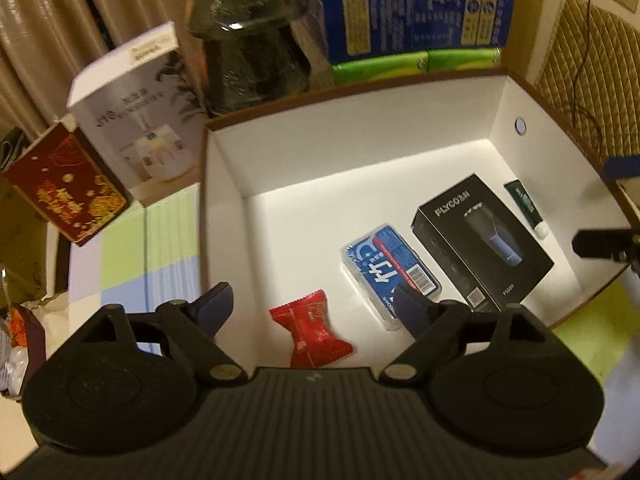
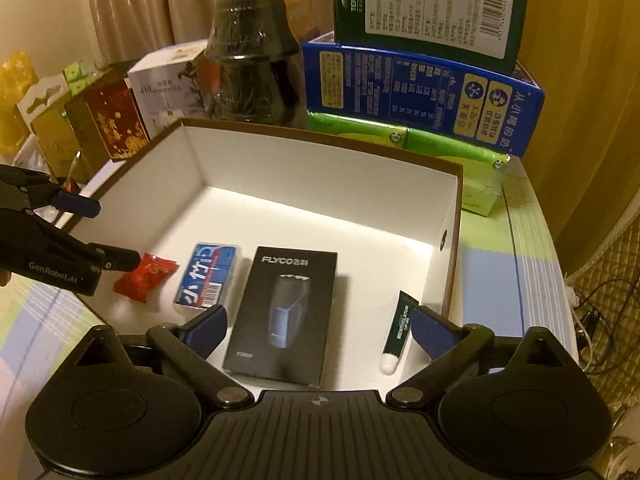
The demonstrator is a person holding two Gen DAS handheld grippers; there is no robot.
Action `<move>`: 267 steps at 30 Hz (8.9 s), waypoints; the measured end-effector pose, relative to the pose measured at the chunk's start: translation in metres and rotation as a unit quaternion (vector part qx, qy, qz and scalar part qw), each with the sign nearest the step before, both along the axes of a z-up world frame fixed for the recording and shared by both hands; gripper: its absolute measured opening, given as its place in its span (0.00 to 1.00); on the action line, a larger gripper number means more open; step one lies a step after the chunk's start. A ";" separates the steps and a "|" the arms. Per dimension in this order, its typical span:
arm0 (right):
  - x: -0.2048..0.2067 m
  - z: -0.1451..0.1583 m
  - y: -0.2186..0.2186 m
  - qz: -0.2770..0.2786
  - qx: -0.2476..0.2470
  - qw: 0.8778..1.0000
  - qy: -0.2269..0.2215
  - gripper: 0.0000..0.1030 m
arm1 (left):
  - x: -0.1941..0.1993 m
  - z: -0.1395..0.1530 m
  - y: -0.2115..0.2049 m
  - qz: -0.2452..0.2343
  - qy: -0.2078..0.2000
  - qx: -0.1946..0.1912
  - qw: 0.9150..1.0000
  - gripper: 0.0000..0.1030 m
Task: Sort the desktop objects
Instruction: 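Withdraw both tools from the box back toward the remaining items, then grasp the cotton swab bag with the left tool while the right tool grasps the brown scrunchie, then carry the cotton swab bag with the left tool while the right tool carries the scrunchie into the box, then lower the swab bag and open the left tool while the right tool lowers and releases the scrunchie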
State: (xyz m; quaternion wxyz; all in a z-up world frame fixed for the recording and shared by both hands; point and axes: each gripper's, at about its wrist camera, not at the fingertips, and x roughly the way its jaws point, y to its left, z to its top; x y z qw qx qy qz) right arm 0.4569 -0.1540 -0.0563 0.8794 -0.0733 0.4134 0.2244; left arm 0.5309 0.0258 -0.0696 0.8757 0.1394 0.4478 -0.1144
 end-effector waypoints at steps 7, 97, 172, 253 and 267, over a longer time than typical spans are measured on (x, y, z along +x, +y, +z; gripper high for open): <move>-0.025 0.013 -0.004 -0.016 0.022 1.000 -0.008 0.98 | -0.025 0.024 0.008 0.027 -0.029 -0.006 0.999 0.90; -0.260 -0.012 -0.040 0.021 0.039 0.997 0.056 0.98 | -0.302 -0.016 -0.001 0.087 0.062 -0.029 0.994 0.99; -0.213 -0.101 0.039 0.088 -0.005 0.993 0.075 0.83 | -0.236 -0.074 0.089 0.084 0.110 -0.006 0.990 0.57; 0.035 -0.007 0.090 0.049 0.015 0.999 -0.014 0.23 | 0.065 0.010 0.003 0.023 0.032 -0.082 0.996 0.21; 0.083 -0.027 0.106 0.043 -0.003 0.999 0.010 0.23 | 0.095 -0.018 0.005 0.020 0.040 -0.066 0.997 0.24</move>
